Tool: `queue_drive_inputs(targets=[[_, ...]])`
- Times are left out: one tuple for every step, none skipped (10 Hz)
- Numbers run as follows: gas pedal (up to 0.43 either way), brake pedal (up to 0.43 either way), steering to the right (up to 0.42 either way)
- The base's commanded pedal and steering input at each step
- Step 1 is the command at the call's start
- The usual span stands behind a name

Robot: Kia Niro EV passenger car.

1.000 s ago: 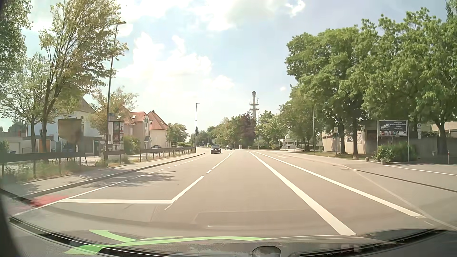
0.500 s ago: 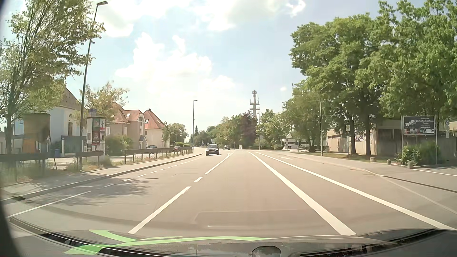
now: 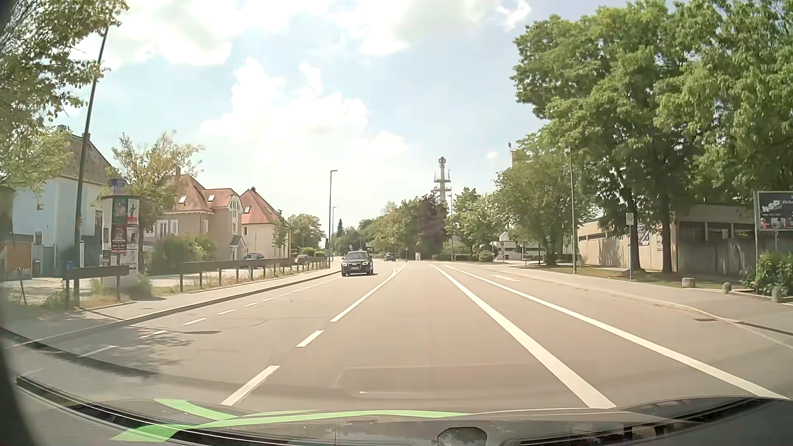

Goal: Follow the waypoints while adhering to traffic rules and regulations

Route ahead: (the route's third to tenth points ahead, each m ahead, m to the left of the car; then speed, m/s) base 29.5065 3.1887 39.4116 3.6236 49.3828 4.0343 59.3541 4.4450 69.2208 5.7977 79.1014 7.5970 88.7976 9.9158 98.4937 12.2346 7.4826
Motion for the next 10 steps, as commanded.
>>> queue_drive_inputs(targets=[[0.177,0.000,-0.005],[0.177,0.000,-0.005],[0.177,0.000,-0.005],[0.177,0.000,-0.005],[0.177,0.000,-0.005],[0.177,0.000,-0.005],[0.169,0.000,-0.005],[0.169,0.000,-0.005],[0.169,0.000,-0.005],[0.169,0.000,-0.004]])
